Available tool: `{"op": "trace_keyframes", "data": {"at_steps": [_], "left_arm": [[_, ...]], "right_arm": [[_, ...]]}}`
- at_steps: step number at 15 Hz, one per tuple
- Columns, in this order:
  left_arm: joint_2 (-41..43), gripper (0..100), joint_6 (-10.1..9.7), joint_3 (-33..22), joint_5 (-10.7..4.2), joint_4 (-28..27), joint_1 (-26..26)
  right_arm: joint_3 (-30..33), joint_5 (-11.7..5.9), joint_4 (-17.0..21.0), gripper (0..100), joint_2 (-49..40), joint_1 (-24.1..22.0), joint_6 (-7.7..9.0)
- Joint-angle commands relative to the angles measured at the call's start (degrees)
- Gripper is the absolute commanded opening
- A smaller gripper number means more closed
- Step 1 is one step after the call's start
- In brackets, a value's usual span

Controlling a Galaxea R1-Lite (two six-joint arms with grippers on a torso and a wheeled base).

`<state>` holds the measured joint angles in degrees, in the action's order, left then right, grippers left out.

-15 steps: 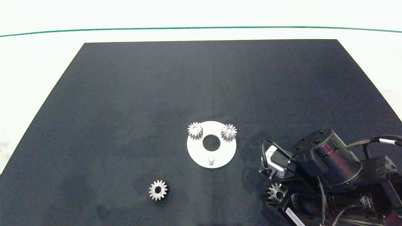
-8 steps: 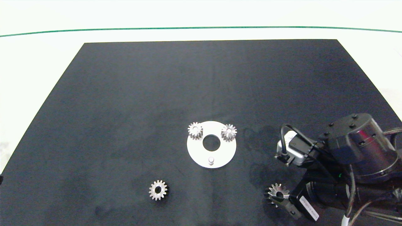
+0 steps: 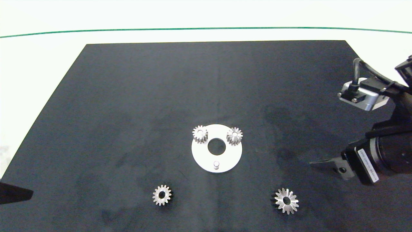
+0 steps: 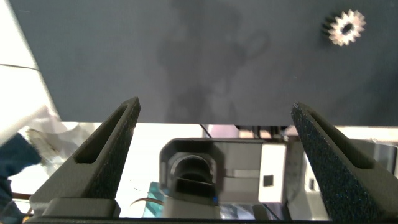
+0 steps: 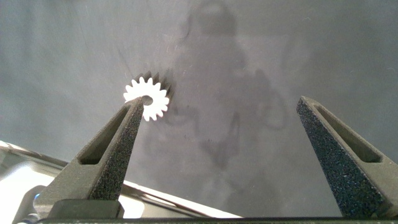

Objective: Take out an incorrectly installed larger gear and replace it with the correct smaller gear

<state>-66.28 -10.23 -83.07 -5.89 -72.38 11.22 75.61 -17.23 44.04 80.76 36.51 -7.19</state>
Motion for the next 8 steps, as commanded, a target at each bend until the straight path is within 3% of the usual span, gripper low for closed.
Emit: {"op": "trace_keyframes", "data": {"at_steps": [1, 3, 4, 7, 8], "left_arm": [[-4.9, 100, -6.91, 5.7, -0.97, 8.0, 9.7], [-5.4, 100, -11.22, 10.6, -3.43, 15.7, 16.2], [-6.1, 100, -11.48, 12.1, -4.83, 17.0, 18.6], [-8.3, 100, -12.71, 13.8, -6.50, 19.1, 22.6], [-8.7, 100, -12.62, 15.1, -8.26, 19.4, 23.9]], "right_arm": [[1.6, -0.09, 0.7, 100, -0.9, -2.5, -0.10], [1.9, -0.09, 0.7, 100, -1.3, -4.9, -0.01], [2.5, -0.09, 0.7, 100, -1.3, -5.3, -0.01], [2.6, -0.09, 0.7, 100, -2.3, -5.3, -0.10], [2.7, -0.09, 0.8, 100, -2.5, -5.4, -0.10]]}}
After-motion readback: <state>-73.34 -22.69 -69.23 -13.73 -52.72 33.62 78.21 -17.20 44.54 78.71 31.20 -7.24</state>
